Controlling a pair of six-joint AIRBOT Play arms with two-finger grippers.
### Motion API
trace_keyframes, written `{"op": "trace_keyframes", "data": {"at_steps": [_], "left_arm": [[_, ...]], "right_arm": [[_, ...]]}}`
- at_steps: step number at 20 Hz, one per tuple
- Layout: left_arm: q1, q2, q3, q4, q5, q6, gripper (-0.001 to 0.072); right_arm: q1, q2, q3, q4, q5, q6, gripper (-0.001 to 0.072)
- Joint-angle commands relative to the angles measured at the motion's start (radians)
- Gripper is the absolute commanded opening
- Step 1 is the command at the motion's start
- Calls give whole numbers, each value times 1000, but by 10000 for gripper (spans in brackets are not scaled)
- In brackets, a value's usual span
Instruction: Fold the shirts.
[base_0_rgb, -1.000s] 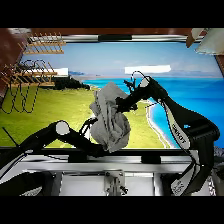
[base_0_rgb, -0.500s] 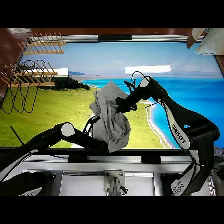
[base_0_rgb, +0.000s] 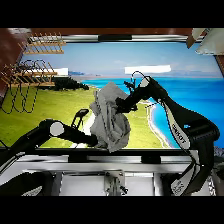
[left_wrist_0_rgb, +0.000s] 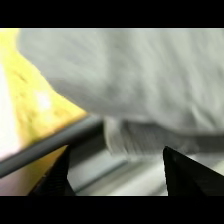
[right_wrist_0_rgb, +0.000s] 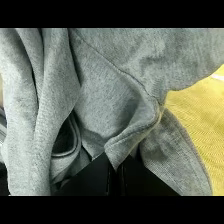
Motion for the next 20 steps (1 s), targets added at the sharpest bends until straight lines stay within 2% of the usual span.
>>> {"op": "trace_keyframes", "data": {"at_steps": [1,3,8,10,11,12,14,17,20], "left_arm": [[92,0,4,74,237,-127,573],[152,-19,4,-3,275,-93,574],[164,-124,4,-377,248,228,564],[167,-134,5,-492,225,365,215],[173,-130,11,-499,204,409,91],[190,-126,28,-499,161,453,44],[257,-103,78,-494,56,501,42],[421,0,214,-418,-96,508,41],[579,140,424,-417,-210,529,42]], "right_arm": [[1,0,0,10,24,0,68],[1,0,0,9,21,0,68],[1,0,0,10,26,1,68],[1,0,0,9,32,0,68],[1,0,0,10,39,0,68],[-2,6,0,8,52,-7,68],[-17,42,1,-6,95,-40,68],[-81,177,55,-93,174,-68,67],[-140,378,177,-61,163,-171,67]]}}
